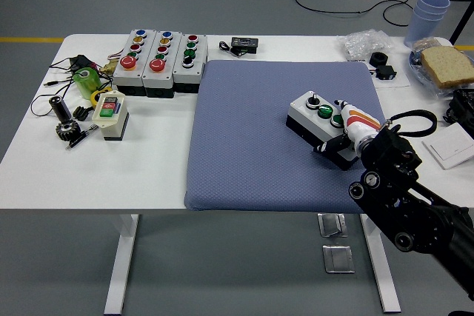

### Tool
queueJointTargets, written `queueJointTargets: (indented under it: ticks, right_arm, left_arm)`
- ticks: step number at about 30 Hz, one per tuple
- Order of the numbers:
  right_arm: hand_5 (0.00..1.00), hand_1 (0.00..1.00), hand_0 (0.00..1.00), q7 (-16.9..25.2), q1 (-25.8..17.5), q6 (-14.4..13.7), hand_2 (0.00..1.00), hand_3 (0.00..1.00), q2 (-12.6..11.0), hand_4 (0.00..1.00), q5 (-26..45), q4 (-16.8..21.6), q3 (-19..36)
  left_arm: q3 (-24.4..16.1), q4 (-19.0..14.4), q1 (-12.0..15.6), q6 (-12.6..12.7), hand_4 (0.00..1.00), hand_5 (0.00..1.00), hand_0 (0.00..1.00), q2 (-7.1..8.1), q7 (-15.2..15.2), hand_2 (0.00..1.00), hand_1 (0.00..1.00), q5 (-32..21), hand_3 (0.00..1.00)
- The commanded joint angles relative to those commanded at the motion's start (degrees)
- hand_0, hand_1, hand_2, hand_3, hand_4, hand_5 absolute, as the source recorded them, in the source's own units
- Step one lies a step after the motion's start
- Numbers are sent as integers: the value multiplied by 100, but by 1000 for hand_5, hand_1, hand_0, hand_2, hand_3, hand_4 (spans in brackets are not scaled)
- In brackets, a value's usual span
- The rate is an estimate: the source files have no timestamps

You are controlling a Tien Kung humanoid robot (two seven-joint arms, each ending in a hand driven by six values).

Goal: Pick up the button,place it on the desk,press the button,press the button

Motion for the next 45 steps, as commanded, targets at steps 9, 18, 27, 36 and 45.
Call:
queueJointTargets:
  ticks: [9, 18, 27, 36, 45]
  right_arm:
    - [2, 321, 353, 0, 127, 66, 492, 567, -170, 841, -414, 22, -172]
    - [9, 240, 240, 0, 67, -604, 455, 517, -619, 795, -191, 414, -414]
    - [116, 102, 157, 1278, 27, -848, 330, 478, -1336, 685, 390, 1026, -775]
    - [121, 98, 157, 3310, 198, -217, 323, 476, -1672, 686, 186, 1223, -1205]
    - [119, 136, 207, 3717, 321, 98, 336, 467, -1647, 682, -57, 1053, -1464]
  left_arm:
    - [-28, 0, -11, 10, 312, 847, 651, 1, -3, 643, 648, -20, 548]
    - [-72, 0, -55, 26, 311, 846, 651, 5, -7, 643, 648, -9, 548]
    - [-102, 0, -78, 44, 310, 848, 651, 7, -8, 643, 648, 10, 547]
    - [-106, 0, -84, 46, 311, 849, 651, 8, -12, 643, 648, 28, 547]
    - [-114, 0, -87, 49, 313, 855, 651, 6, -14, 643, 648, 22, 547]
